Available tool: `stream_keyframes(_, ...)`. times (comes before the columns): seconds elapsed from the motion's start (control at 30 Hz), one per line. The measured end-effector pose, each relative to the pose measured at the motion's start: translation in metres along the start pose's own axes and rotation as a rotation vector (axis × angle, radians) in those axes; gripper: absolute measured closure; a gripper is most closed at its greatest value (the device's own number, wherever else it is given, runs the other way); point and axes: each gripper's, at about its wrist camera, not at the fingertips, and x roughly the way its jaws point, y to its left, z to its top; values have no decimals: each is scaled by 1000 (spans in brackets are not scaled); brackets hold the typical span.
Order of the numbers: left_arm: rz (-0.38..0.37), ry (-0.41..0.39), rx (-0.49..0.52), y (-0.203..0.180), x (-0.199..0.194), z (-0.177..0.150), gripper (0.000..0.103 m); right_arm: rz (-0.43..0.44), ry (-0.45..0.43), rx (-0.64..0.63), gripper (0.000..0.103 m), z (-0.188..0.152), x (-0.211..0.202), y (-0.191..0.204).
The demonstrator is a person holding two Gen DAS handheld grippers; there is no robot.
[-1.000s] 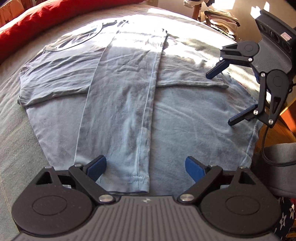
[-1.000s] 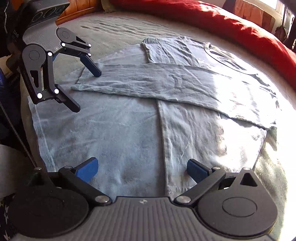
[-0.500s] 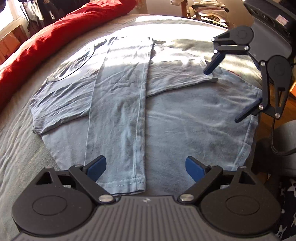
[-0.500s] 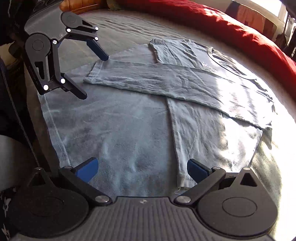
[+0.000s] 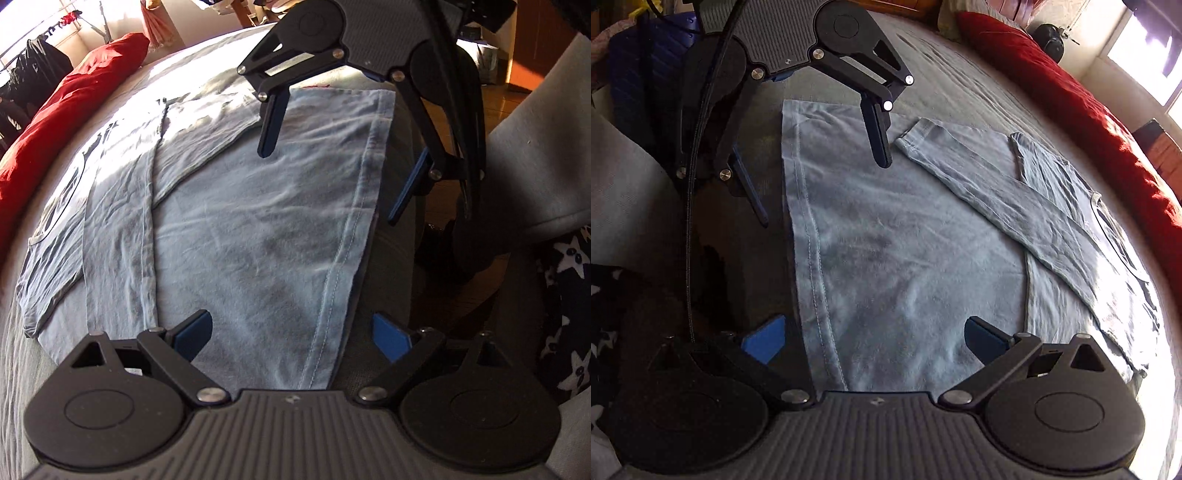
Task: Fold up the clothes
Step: 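Close the left gripper on the shirt hem while the right gripper slides under it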
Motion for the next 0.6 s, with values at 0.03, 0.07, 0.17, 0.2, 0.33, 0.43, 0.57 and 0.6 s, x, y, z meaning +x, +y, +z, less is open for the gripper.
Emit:
stream_keyframes(0.03,3,-7,18,-2,1,0,10,-16,-6,-38,0,0,1,5)
stream_keyframes(0.07,8,-12,34,-3,2,-1,10,-32,-12,-79,0,0,2,9)
stream_keyframes(0.17,43,-29,89,-8,3,0,9,-87,-38,-166,0,0,3,20)
stream_keyframes(0.2,53,-34,107,-10,3,1,9,-101,-42,-185,0,1,3,22)
stream_keyframes(0.33,89,-46,132,-14,0,2,9,-140,-53,-212,0,1,-1,27)
stream_keyframes(0.43,121,-38,132,-12,0,1,9,-160,-44,-204,0,0,-3,25)
stream_keyframes(0.57,166,-30,151,-10,-3,-7,9,-190,-34,-222,0,-8,-5,26)
stream_keyframes(0.6,179,-29,163,-10,-4,-10,8,-202,-31,-232,0,-10,-6,26)
